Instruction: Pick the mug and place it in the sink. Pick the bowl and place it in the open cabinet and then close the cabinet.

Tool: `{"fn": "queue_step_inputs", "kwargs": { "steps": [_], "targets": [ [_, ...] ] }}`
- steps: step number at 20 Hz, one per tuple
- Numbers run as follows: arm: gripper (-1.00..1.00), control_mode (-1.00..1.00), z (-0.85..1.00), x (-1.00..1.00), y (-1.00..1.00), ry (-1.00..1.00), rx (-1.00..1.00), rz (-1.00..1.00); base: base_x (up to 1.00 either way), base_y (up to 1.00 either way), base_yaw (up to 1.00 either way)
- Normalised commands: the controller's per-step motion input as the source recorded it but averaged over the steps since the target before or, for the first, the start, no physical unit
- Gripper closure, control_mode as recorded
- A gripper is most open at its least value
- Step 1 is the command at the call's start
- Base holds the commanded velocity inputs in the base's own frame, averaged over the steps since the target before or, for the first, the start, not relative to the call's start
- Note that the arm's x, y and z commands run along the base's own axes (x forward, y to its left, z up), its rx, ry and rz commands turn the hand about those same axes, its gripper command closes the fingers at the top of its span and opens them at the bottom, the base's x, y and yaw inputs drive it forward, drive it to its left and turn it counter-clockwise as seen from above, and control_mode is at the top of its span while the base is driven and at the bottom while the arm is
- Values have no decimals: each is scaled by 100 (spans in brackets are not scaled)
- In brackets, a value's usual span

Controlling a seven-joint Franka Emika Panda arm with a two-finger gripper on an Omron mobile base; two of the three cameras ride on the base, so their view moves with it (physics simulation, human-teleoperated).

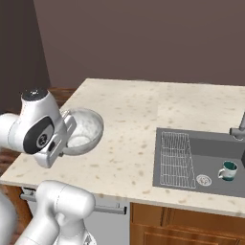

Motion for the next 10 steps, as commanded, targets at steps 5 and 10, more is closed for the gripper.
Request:
{"fn": "queue_step_inputs", "kwargs": {
  "steps": [5, 10],
  "targets": [
    [100, -100, 32, -34, 0, -2, -1, 0, 0, 0, 0],
    [100, -100, 21, -31, 0, -2, -1, 0, 0, 0, 0]
  ]
}}
